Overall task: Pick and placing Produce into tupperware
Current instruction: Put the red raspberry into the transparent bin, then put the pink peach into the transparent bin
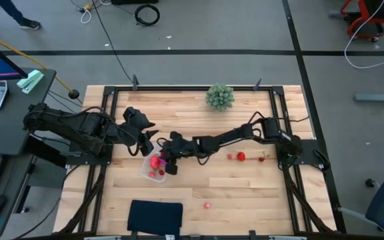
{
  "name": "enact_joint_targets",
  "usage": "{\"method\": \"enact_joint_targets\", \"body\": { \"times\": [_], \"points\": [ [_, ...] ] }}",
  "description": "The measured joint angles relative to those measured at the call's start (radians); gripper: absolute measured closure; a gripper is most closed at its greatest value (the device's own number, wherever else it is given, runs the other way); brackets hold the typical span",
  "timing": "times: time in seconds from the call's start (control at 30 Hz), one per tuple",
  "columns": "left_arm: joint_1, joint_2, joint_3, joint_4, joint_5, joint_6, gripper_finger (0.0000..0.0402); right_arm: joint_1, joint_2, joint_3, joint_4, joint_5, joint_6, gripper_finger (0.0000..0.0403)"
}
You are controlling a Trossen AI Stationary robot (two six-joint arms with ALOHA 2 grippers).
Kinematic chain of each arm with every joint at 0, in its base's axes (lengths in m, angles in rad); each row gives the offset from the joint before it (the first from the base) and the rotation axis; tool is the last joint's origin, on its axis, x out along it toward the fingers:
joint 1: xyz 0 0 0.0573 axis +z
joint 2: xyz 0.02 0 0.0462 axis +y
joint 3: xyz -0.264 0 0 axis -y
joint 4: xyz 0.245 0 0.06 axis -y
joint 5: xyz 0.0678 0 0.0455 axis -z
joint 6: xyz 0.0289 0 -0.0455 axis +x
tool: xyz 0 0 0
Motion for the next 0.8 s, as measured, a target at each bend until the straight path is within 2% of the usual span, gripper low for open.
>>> {"method": "enact_joint_targets", "body": {
  "times": [0.23, 0.33, 0.43, 0.53, 0.63, 0.7, 0.8],
  "points": [
    [0.0, 0.0, 0.0, -0.009, 0.0, -0.001, 0.0268, -0.007, -0.048, 0.01, -0.068, -0.017, -0.052, 0.0216],
    [0.0, 0.0, 0.0, -0.01, 0.0, -0.013, 0.0263, -0.007, -0.127, 0.01, -0.203, -0.018, -0.083, 0.0209],
    [0.0, 0.003, 0.0, -0.01, 0.0, -0.079, 0.0258, -0.003, -0.24, 0.01, -0.483, -0.029, -0.072, 0.021],
    [-0.003, 0.016, 0.001, -0.009, 0.007, -0.18, 0.0255, 0.014, -0.351, 0.011, -0.83, -0.077, 0.032, 0.0214],
    [-0.002, 0.057, 0.001, 0.0, 0.062, -0.216, 0.0258, 0.07, -0.448, 0.011, -1.132, -0.074, 0.134, 0.022],
    [-0.002, 0.106, 0.001, 0.036, 0.108, -0.202, 0.0261, 0.124, -0.507, 0.011, -1.269, -0.016, 0.189, 0.0223],
    [-0.008, 0.207, 0.001, 0.134, 0.118, -0.139, 0.026, 0.22, -0.587, 0.01, -1.374, 0.149, 0.328, 0.0227]
  ]
}}
